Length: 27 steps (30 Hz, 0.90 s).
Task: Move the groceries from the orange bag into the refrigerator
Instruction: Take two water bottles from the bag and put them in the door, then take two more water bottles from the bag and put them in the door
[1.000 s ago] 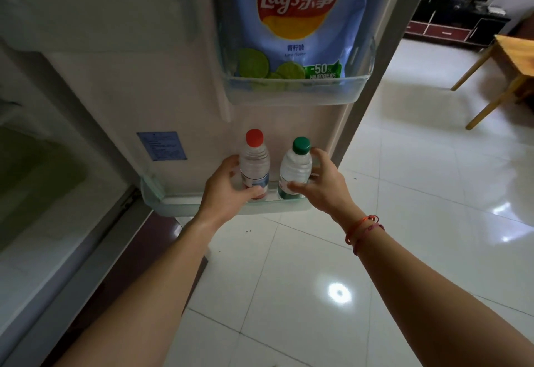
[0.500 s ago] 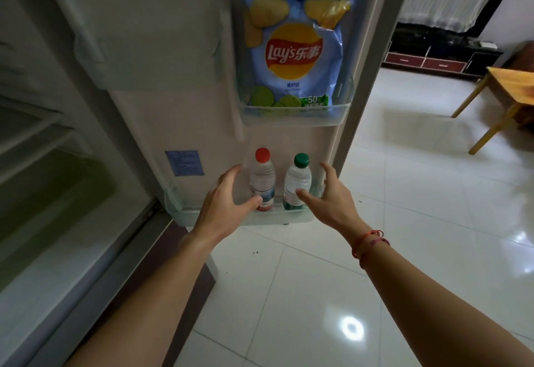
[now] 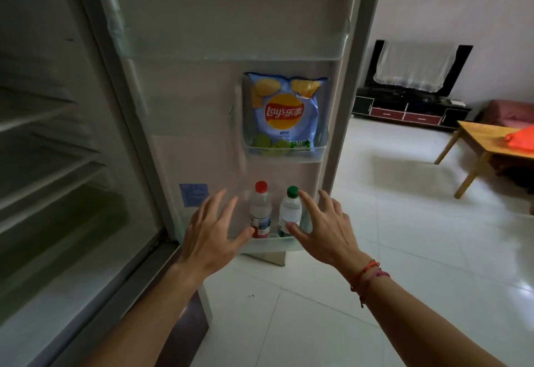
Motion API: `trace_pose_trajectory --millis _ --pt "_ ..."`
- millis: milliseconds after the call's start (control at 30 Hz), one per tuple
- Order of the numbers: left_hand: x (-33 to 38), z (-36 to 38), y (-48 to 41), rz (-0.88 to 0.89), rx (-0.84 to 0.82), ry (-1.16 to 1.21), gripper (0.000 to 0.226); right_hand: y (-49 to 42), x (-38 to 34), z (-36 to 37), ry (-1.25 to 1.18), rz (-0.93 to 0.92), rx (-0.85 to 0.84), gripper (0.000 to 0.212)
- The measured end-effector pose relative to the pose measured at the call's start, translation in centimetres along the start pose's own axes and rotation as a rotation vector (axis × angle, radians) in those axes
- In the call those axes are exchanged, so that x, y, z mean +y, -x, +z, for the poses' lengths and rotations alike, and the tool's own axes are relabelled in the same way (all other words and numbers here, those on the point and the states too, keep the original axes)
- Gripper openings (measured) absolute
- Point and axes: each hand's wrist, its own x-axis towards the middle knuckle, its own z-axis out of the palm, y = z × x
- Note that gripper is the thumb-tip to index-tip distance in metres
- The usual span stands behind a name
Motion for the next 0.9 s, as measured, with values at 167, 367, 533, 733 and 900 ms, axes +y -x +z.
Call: trace_pose_trajectory --millis 167,367,533,733,900 --pt "0.5 -0.7 0.1 -0.009 0.004 -0.015 0.088 0.3 -0.2 -0.5 0.024 -0.021 0.019 0.080" --pt "1.6 -0.3 -0.6 0.013 0.013 -0.013 0.087 0.6 0.8 -1.2 0.037 -0.002 0.012 0.081" --pt "3.9 0.7 -1.8 0.066 0.018 0.010 0.079 1.2 3.5 -2.9 0.063 0.038 0.048 0.080" --pt "6.7 1.6 -3.4 0.158 0.024 -0.010 0.078 2.4 6.9 -4.6 0.090 0.116 0.105 0.078" --pt "10.2 2.2 -4.9 0.244 0.004 0.078 0.083 4.6 8.5 -6.3 0.119 0.224 0.140 0.076"
